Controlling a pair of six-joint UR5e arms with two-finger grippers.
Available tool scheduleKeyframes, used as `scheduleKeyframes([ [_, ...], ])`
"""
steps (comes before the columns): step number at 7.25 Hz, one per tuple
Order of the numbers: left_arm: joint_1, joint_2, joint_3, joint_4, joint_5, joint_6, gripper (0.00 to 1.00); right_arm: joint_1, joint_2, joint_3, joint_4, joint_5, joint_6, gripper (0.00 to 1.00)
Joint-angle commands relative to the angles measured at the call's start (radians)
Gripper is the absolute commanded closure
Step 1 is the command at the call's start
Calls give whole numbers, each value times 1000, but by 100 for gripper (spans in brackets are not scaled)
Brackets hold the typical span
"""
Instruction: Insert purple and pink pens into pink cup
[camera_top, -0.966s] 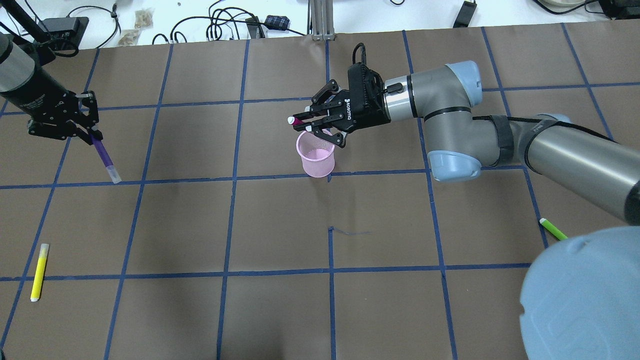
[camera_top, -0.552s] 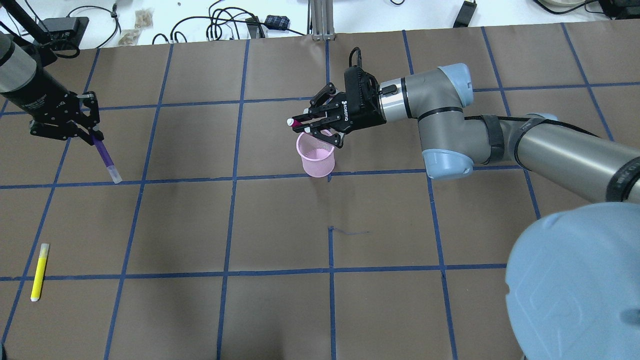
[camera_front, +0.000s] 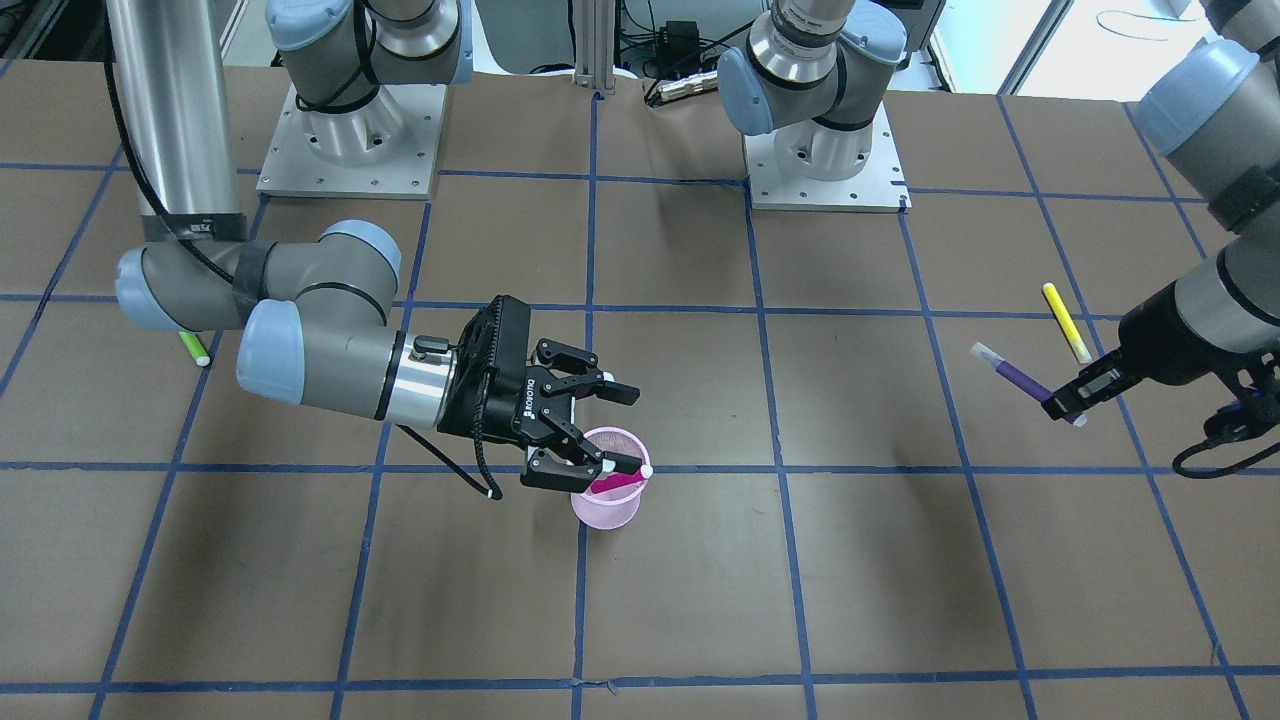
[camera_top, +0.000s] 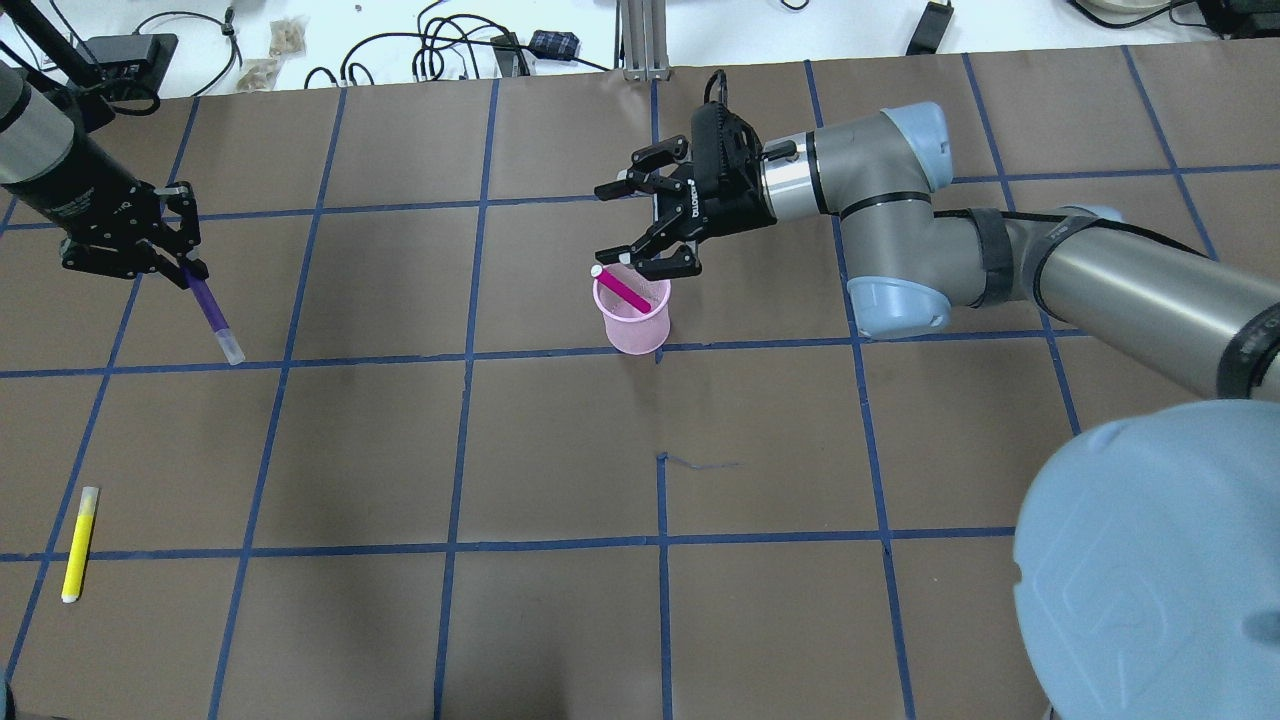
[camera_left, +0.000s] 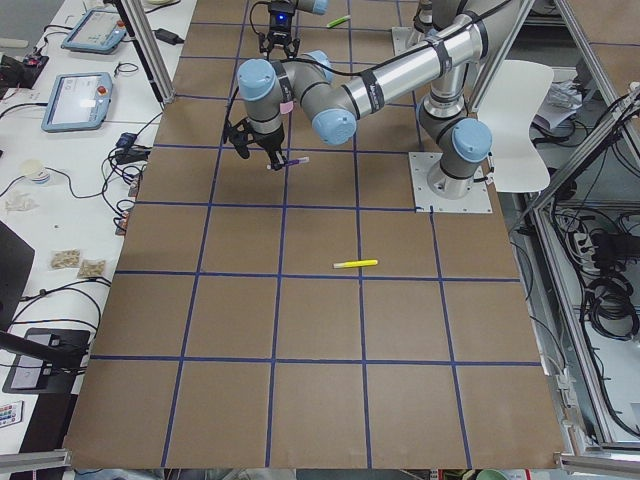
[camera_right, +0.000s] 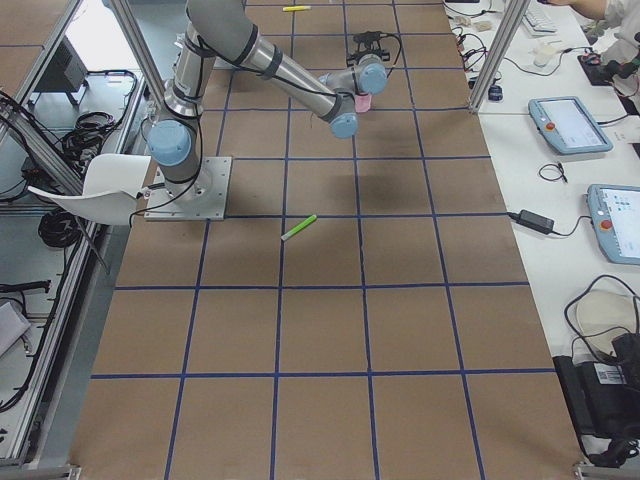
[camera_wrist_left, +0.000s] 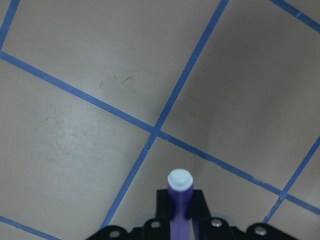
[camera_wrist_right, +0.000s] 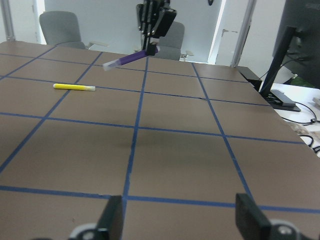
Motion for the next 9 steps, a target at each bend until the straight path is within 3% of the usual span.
scheduleKeyframes([
  [1, -3, 0, 0, 0, 0, -3, 100, -50, -80, -83, 25, -107, 98, 0],
  [2, -7, 2, 0, 0, 2, -7, 100, -94, -138, -82, 64, -109, 107, 0],
  [4, -15, 5, 0, 8, 2, -29, 100, -139, -278, -83, 297, -121, 106, 0],
  [6, -99, 8, 0, 34, 78, -100, 100, -148, -345, -97, 416, -252, 108, 0],
  [9, -171, 30, 2, 51, 91, -151, 100, -147, -444, -141, 672, -567, 98, 0],
])
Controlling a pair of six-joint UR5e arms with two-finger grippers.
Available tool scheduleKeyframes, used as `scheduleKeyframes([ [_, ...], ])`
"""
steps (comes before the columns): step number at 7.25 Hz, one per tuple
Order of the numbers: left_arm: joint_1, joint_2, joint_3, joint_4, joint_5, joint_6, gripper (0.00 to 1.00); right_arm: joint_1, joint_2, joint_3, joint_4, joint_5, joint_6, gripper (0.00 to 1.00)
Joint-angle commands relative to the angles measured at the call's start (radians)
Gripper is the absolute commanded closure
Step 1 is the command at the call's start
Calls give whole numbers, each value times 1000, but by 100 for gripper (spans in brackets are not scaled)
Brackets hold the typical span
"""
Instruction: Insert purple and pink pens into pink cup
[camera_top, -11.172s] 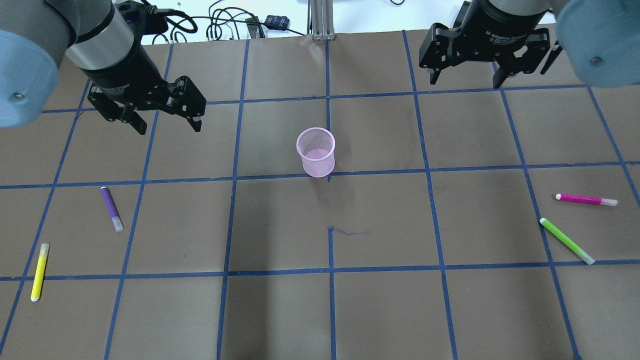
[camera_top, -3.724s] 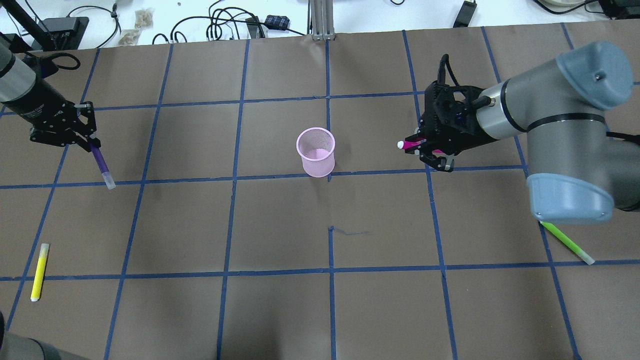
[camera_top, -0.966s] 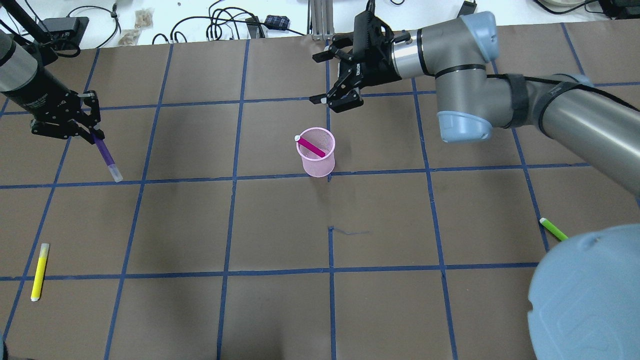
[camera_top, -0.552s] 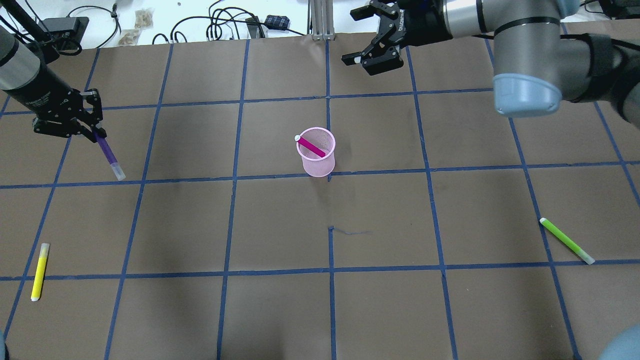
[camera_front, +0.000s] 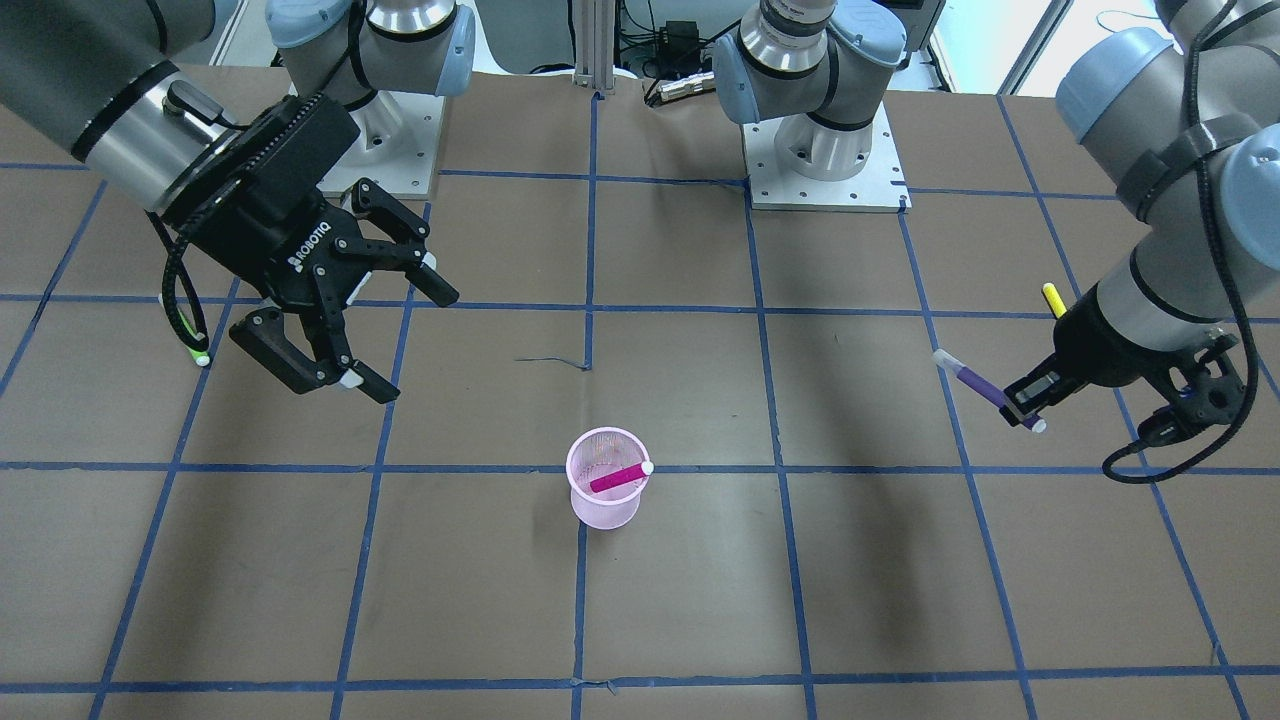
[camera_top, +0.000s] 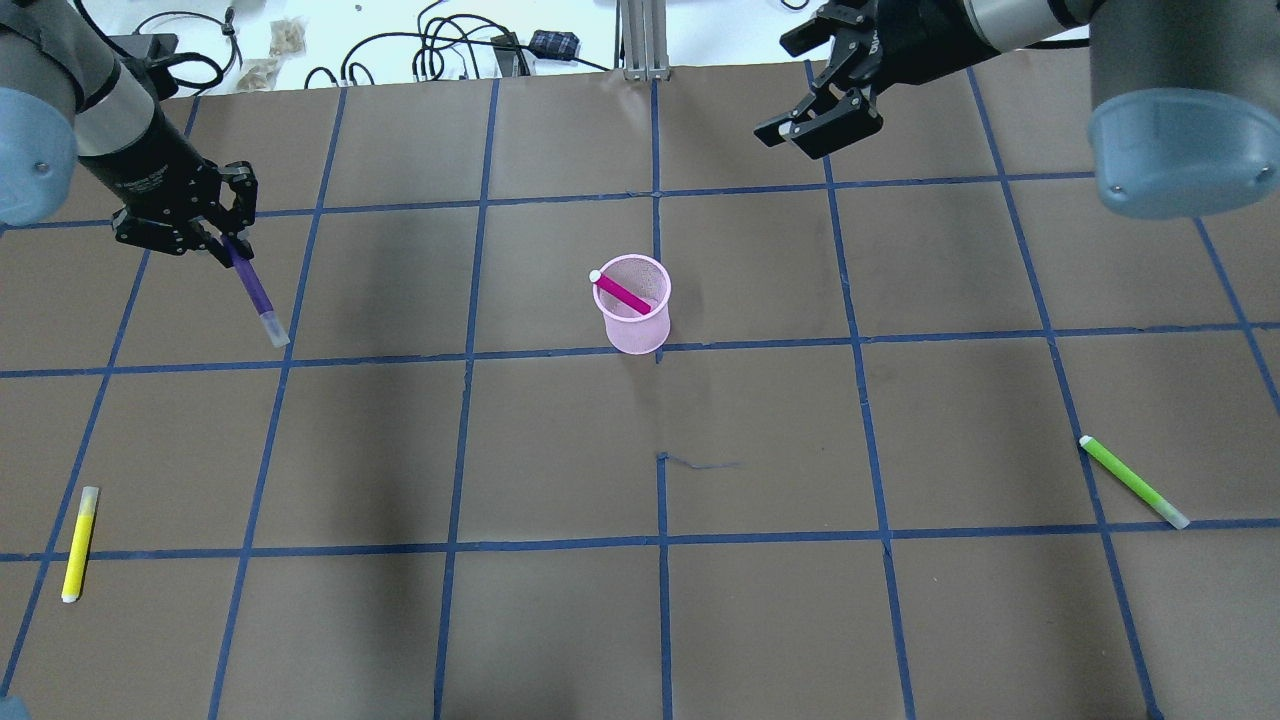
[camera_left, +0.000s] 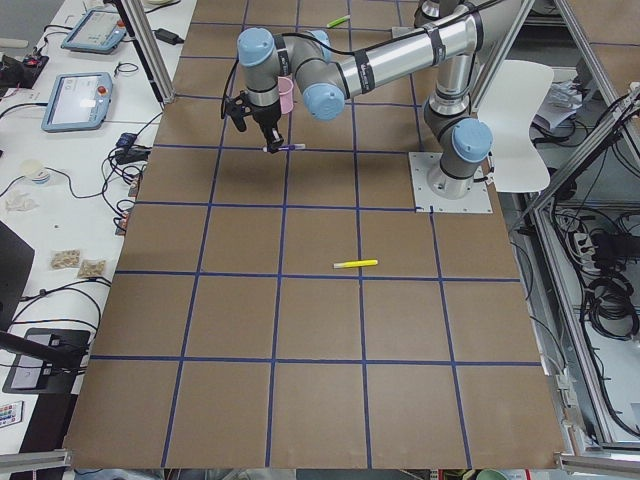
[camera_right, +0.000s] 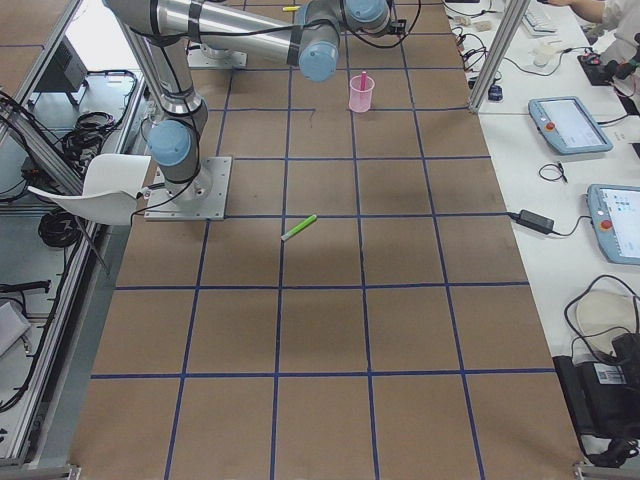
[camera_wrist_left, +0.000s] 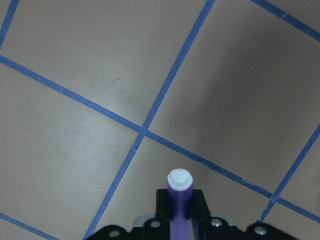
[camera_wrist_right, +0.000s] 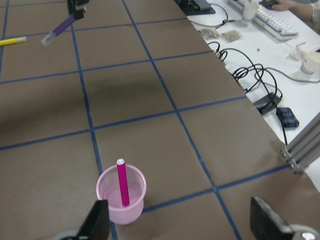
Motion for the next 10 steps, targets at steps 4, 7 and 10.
scheduleKeyframes([
  [4, -21, 10, 0, 4, -10, -13, 100, 8, -56, -153, 387, -660, 32, 0],
  [7, -132, -7, -1, 140, -22, -153, 100, 171, -3, -161, 367, -836, 479, 0],
  [10, -294, -30, -10, 332, -17, -338, 100, 183, -13, -164, 386, -890, 995, 0],
])
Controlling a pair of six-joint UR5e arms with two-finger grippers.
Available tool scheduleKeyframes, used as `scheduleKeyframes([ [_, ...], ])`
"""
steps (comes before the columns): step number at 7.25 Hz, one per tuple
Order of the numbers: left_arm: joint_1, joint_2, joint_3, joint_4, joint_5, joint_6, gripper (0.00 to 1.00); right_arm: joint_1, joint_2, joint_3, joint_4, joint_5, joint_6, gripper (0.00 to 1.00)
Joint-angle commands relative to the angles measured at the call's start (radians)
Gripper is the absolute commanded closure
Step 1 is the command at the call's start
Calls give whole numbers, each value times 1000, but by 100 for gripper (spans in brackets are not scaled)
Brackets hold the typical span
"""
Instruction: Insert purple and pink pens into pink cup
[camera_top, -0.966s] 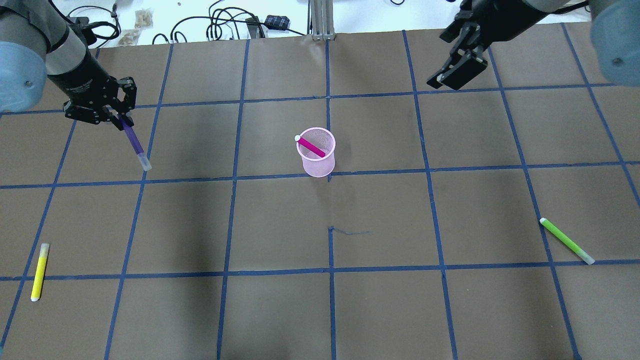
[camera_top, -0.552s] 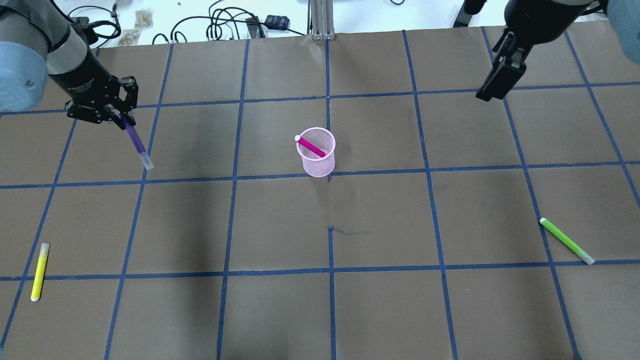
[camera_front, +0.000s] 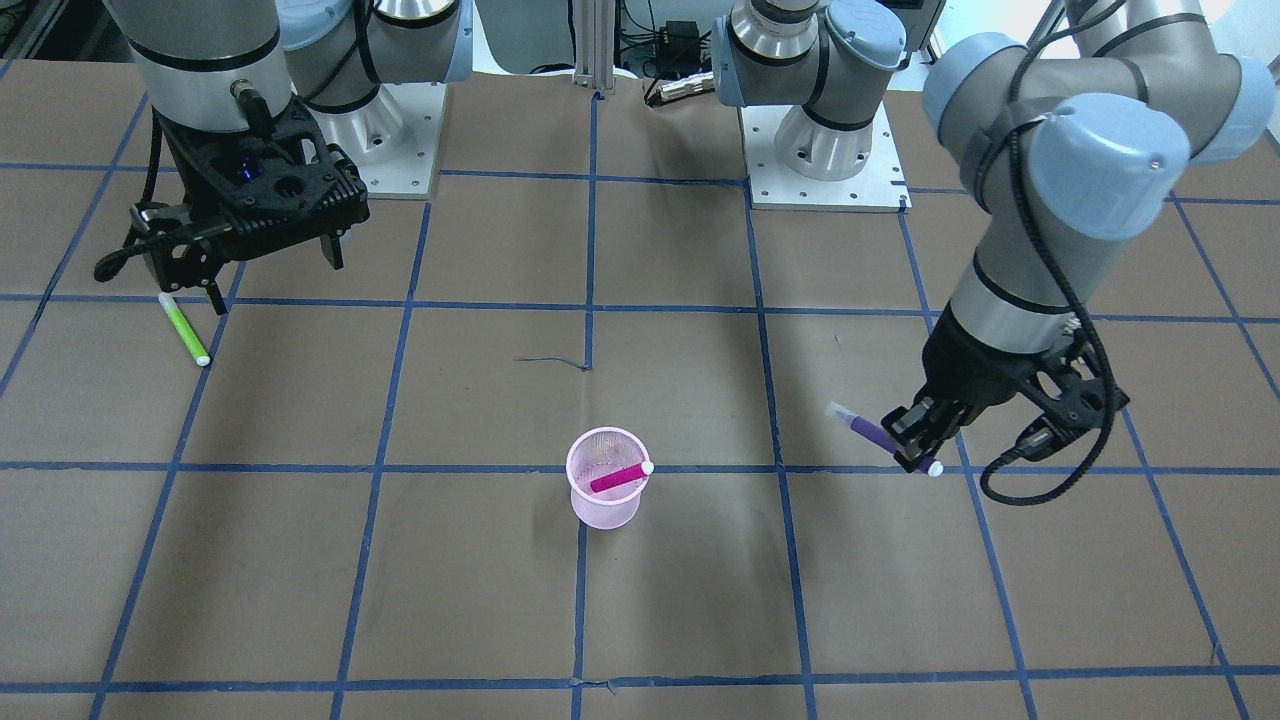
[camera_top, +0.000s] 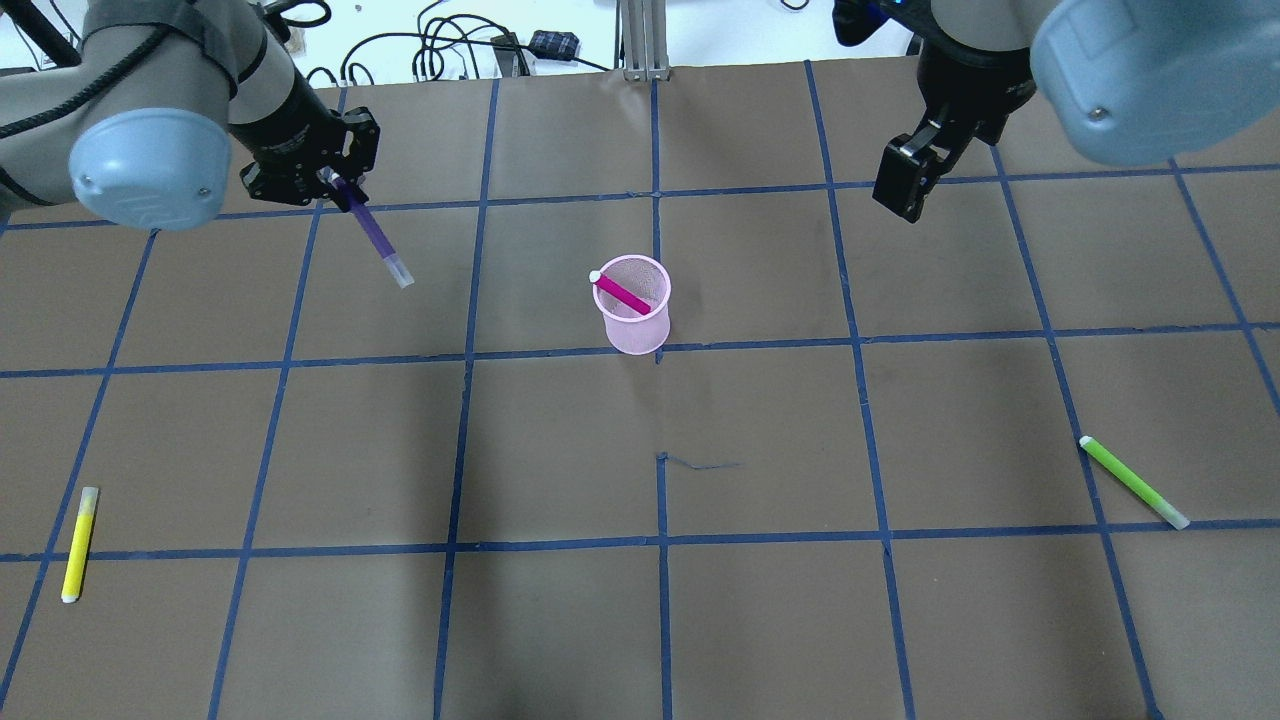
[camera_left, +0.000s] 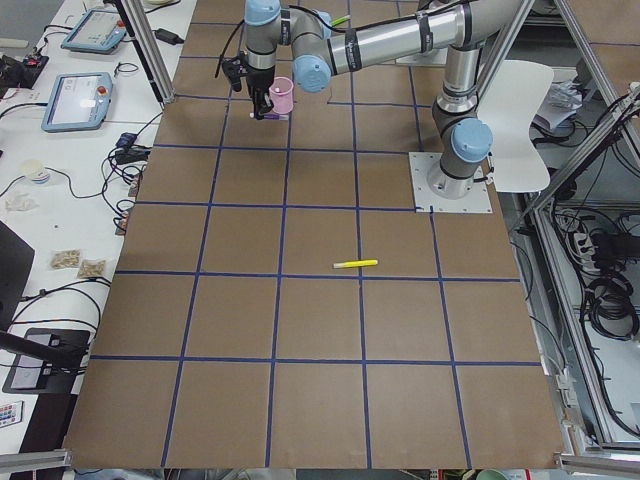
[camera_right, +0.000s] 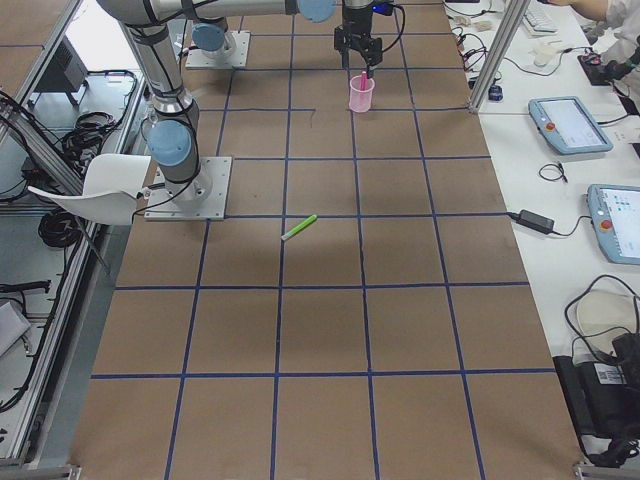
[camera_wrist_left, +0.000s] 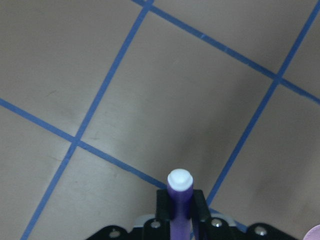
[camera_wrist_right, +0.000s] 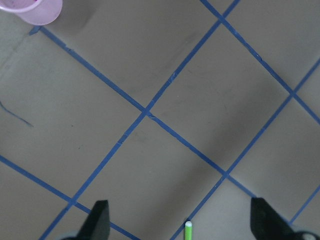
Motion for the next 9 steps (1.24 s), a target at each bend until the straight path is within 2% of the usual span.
scheduleKeyframes([
  [1, -113, -21, -6, 146, 12, -105, 100, -1, -20, 3, 26, 32, 387, 0],
  [2, -161, -30, -7, 188, 24, -146, 100, -4, -34, 2, 91, 108, 523, 0],
  [3, -218, -50, -10, 235, 96, -171, 100, -11, -45, 5, 136, 112, 617, 0],
  [4, -288, -76, -10, 252, 192, -212, 100, -14, -71, 8, 144, 115, 612, 0],
  [5, -345, -103, -10, 296, 232, -243, 100, -27, -78, 6, 127, 129, 577, 0],
  [6, -370, -125, -10, 377, 239, -257, 100, -58, -77, 6, 78, 194, 554, 0],
  [8, -427, -162, -10, 471, 268, -275, 100, -90, -81, 15, 46, 197, 551, 0],
  [9, -444, -179, -10, 476, 270, -297, 100, -90, -82, 17, 46, 210, 552, 0],
])
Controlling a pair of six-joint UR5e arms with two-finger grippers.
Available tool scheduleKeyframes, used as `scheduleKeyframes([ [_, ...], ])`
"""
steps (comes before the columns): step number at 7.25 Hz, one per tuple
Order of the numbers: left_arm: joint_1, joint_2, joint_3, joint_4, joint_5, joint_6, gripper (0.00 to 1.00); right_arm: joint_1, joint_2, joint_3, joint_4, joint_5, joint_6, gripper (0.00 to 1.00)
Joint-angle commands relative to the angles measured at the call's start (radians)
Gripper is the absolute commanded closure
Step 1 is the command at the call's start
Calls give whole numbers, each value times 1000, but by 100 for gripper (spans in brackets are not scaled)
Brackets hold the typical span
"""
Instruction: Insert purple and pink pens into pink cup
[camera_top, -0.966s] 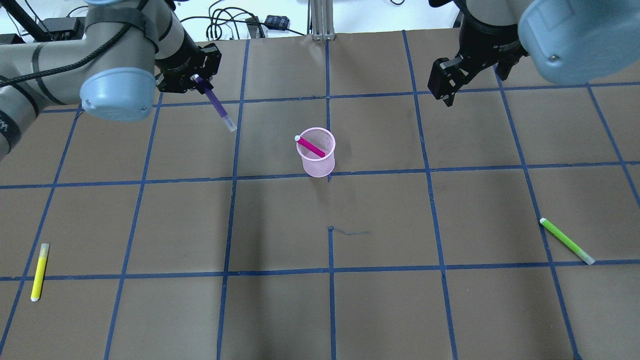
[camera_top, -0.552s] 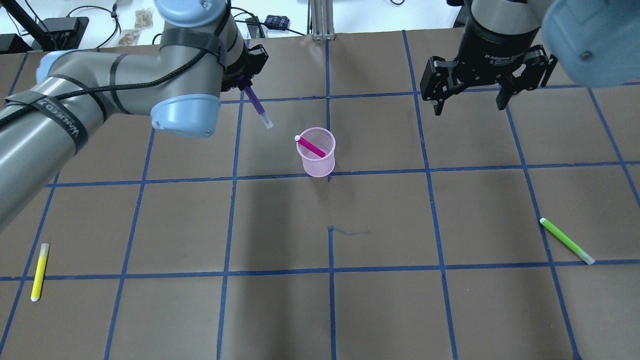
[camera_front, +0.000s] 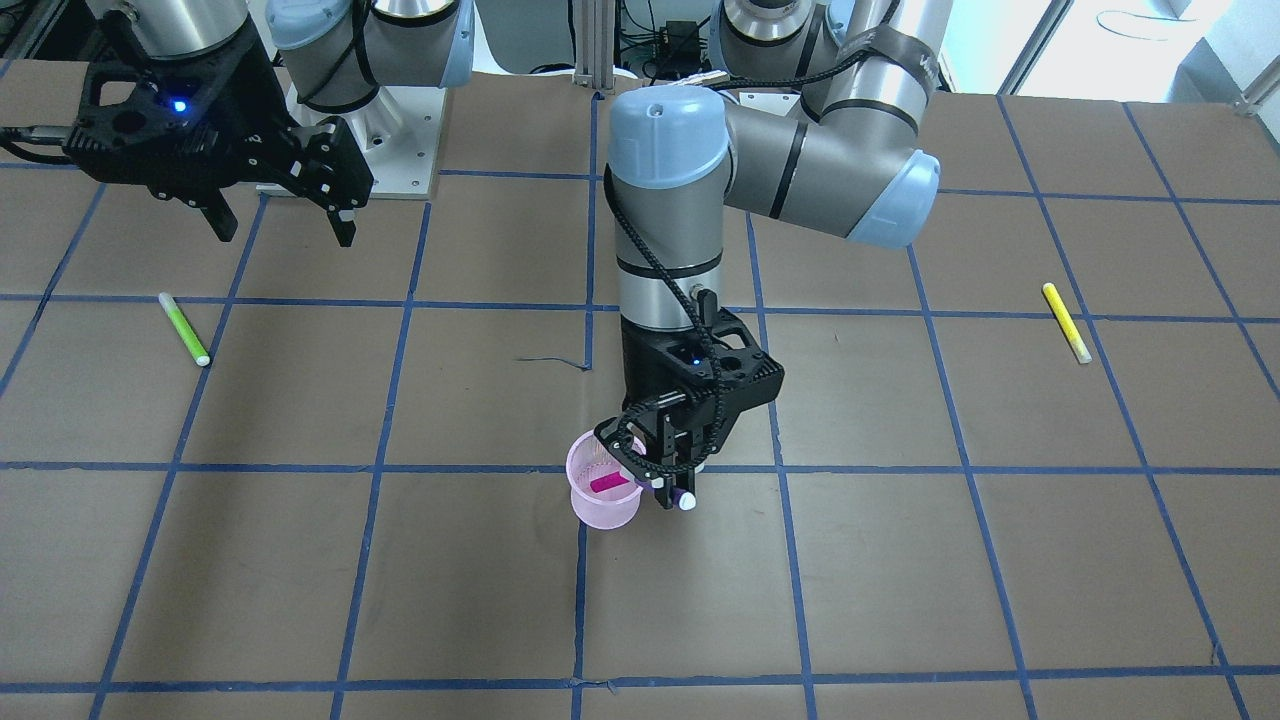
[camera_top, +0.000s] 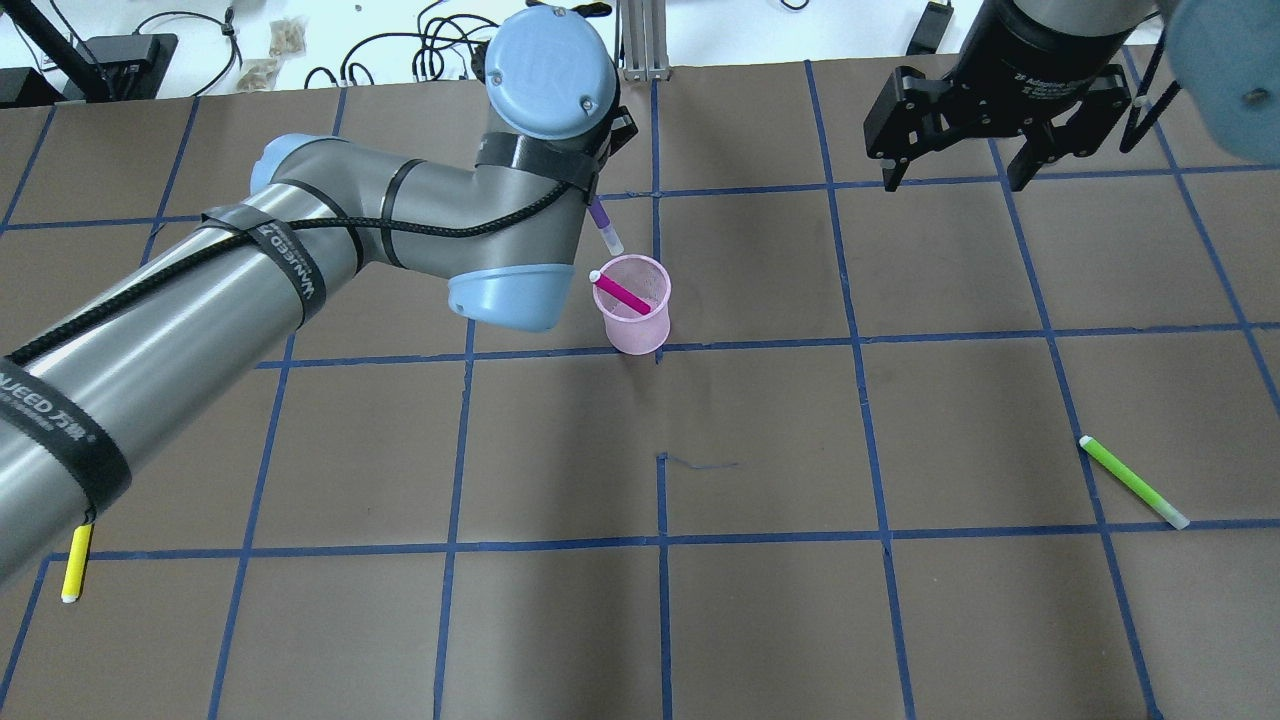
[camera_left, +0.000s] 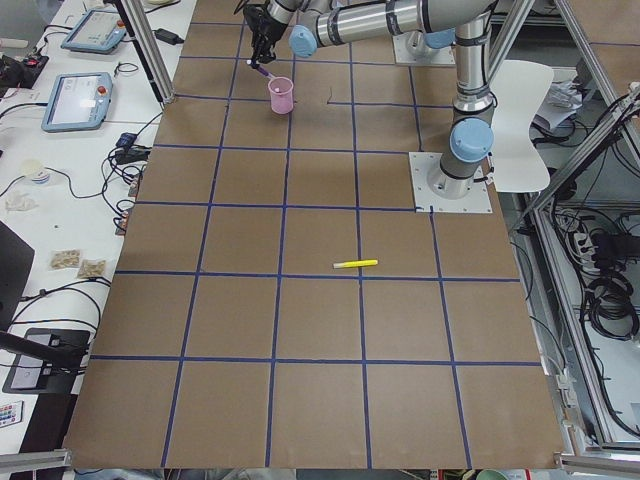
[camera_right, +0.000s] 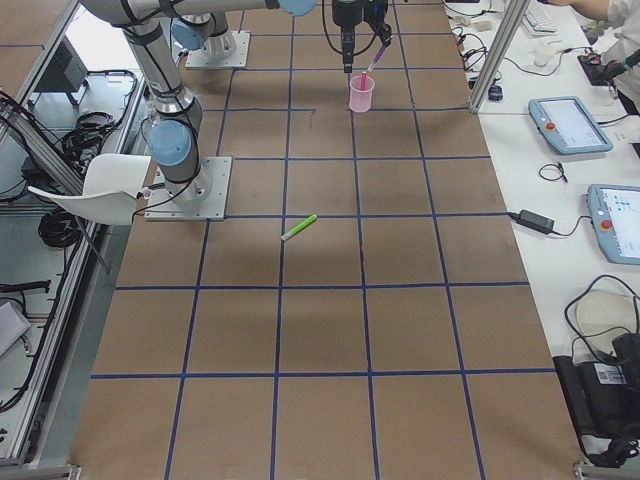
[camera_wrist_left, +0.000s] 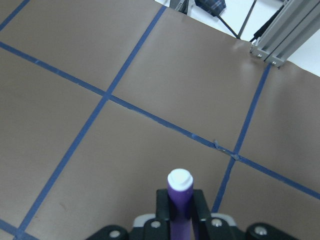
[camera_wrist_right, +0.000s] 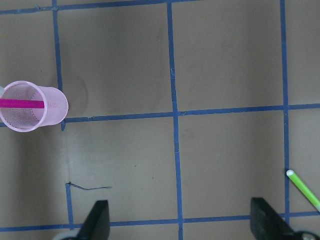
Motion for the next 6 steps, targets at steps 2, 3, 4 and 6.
scheduleKeyframes([
  [2, -35, -40, -14, 28, 8, -34, 100, -6, -1, 2, -8, 10, -2, 0],
  [3, -36, -39, -31, 28, 9, -25, 100, -6, 2, 2, -10, 12, 0, 0],
  [4, -35, -39, -35, 28, 11, 0, 100, -6, 9, 3, -10, 10, -2, 0],
  [6, -38, -40, -38, 28, 8, 3, 100, -7, 17, 3, -10, 12, -2, 0],
])
